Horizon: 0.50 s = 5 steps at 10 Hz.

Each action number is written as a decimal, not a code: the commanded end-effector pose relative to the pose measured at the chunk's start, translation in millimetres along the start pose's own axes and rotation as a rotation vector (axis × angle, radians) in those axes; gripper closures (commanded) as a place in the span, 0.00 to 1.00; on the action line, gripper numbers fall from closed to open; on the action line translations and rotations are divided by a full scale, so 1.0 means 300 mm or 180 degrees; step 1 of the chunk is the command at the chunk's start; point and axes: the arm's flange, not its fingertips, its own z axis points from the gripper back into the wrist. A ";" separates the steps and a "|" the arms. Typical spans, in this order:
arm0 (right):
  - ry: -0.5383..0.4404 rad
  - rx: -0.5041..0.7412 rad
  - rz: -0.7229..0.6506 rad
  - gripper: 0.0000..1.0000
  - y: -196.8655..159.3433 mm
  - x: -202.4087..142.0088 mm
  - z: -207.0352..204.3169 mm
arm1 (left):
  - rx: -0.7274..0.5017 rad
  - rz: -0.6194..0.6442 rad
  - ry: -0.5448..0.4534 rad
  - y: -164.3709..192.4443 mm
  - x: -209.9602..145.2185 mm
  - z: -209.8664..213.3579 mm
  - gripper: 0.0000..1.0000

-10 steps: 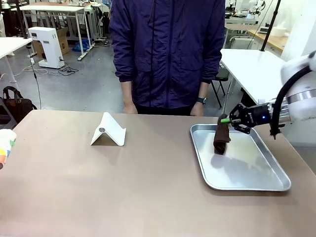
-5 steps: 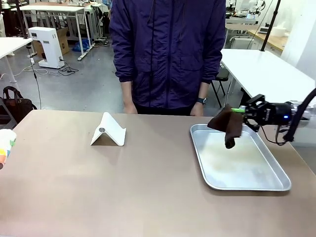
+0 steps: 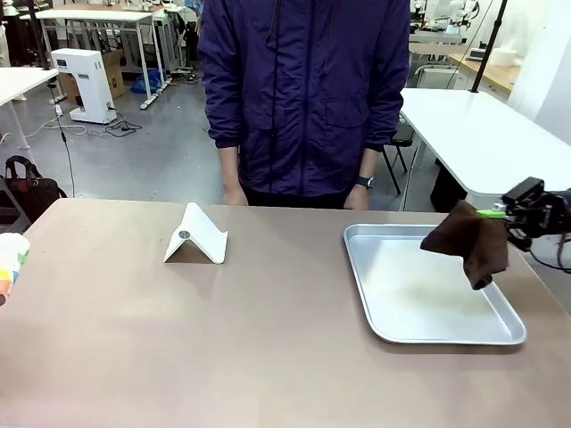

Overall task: Clean the surface of the table.
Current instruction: Clean the area not pointed to by the person.

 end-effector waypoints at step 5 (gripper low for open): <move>-0.0308 0.0030 0.0051 0.91 -0.055 -0.040 0.113 | -0.0014 -0.0002 0.0017 -0.013 -0.012 -0.007 0.78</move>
